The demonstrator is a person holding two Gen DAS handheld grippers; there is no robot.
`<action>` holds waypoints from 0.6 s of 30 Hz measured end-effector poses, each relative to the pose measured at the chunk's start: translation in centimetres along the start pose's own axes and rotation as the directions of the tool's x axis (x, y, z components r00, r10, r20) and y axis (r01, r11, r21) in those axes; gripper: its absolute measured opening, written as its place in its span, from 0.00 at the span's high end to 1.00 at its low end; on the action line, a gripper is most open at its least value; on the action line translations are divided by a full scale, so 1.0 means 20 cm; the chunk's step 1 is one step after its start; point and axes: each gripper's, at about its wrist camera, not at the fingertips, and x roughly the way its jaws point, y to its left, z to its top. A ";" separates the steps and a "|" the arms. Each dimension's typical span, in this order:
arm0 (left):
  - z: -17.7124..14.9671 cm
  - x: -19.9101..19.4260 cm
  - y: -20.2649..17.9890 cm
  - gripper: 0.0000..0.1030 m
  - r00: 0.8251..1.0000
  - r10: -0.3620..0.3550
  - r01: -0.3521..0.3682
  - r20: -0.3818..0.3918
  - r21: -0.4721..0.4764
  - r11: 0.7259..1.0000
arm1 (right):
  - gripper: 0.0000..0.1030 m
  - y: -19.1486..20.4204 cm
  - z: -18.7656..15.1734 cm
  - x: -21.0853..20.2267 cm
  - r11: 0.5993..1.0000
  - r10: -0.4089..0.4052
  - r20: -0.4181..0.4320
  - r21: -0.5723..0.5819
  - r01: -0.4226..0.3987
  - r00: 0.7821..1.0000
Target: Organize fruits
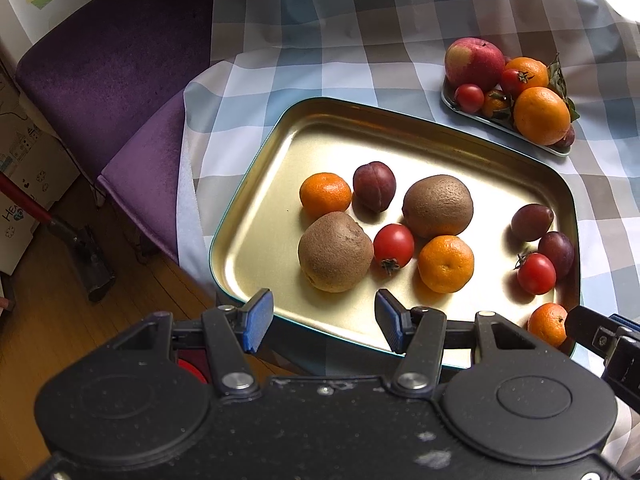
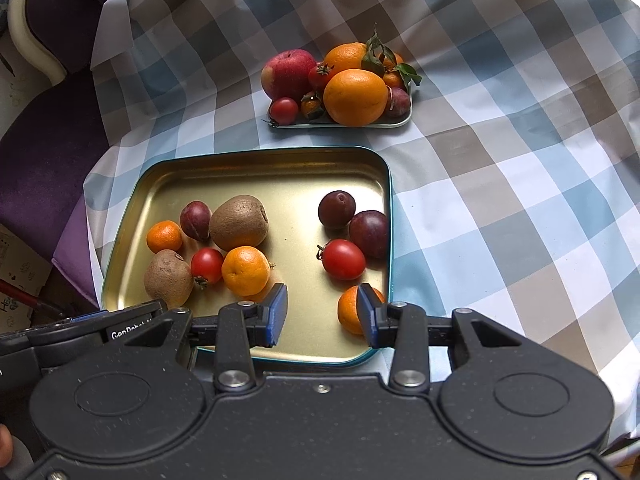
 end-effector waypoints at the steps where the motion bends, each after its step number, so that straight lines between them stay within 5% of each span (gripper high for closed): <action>1: -0.01 -0.01 0.00 0.44 1.000 -0.002 0.002 0.003 0.002 1.000 | 0.54 -0.01 -0.01 0.00 1.000 -0.004 -0.002 0.000 0.004 1.000; 18: -0.08 -0.10 -0.06 0.42 0.996 -0.015 0.007 0.090 0.084 0.996 | 0.54 -0.08 -0.15 -0.06 0.997 -0.067 0.040 -0.041 0.068 0.997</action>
